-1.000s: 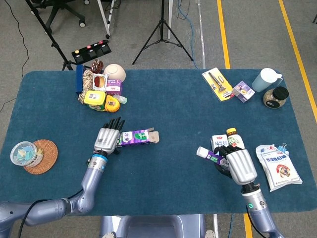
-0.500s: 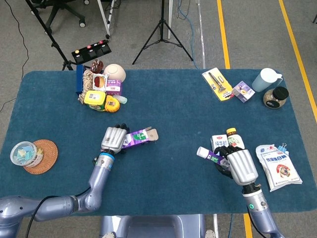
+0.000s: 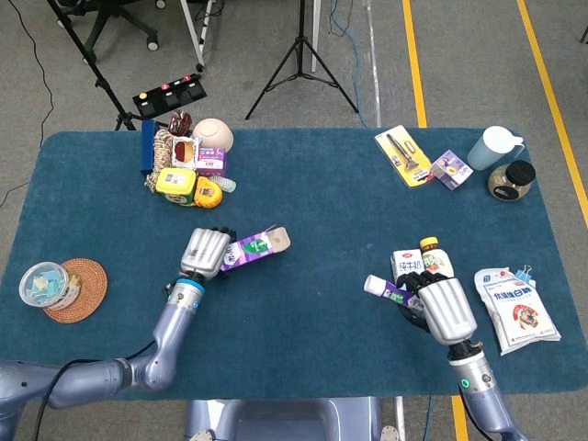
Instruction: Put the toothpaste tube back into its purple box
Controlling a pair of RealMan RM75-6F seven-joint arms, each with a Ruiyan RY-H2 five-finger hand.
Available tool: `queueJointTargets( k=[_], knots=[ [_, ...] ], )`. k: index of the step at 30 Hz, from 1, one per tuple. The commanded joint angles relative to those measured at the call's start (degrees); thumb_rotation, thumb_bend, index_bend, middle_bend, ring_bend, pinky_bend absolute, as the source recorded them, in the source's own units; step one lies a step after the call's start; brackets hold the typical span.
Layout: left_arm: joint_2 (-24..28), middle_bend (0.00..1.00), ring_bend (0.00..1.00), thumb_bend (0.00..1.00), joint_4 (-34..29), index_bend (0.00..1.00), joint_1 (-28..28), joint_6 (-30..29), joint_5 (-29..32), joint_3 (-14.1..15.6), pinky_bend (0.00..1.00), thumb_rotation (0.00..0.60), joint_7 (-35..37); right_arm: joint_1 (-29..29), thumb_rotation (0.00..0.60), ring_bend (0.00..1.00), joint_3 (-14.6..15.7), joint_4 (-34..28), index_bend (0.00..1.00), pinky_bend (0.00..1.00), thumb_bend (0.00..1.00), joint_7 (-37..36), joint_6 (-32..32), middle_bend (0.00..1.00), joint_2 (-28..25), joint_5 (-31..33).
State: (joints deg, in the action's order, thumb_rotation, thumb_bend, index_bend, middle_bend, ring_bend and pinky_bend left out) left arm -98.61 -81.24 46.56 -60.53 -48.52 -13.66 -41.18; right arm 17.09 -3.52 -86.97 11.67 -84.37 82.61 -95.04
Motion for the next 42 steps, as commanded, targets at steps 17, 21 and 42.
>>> queueJointTargets(
  k=[17,21,42],
  knots=[
    [20.63,0.38,0.37,0.20,-12.15,0.45,-0.36,6.05,-26.20,6.74,0.58,0.600,14.64,6.43,0.600,0.60,-2.47,-12.29,0.56,0.71,0.69,17.82,10.79,0.62,-5.96,-0.49],
    [21.82,0.38,0.37,0.20,-13.36,0.44,0.15,6.38,-29.00,7.36,0.58,0.600,15.48,7.60,0.600,0.60,-3.75,-16.29,0.56,0.71,0.70,21.84,12.95,0.62,-7.66,1.19],
    [19.41,0.38,0.37,0.20,-3.23,0.46,4.04,1.83,-49.21,10.85,0.59,0.600,35.48,8.02,0.600,0.61,-3.54,-20.62,0.56,0.71,0.71,27.70,14.91,0.64,-11.46,6.01]
  ],
)
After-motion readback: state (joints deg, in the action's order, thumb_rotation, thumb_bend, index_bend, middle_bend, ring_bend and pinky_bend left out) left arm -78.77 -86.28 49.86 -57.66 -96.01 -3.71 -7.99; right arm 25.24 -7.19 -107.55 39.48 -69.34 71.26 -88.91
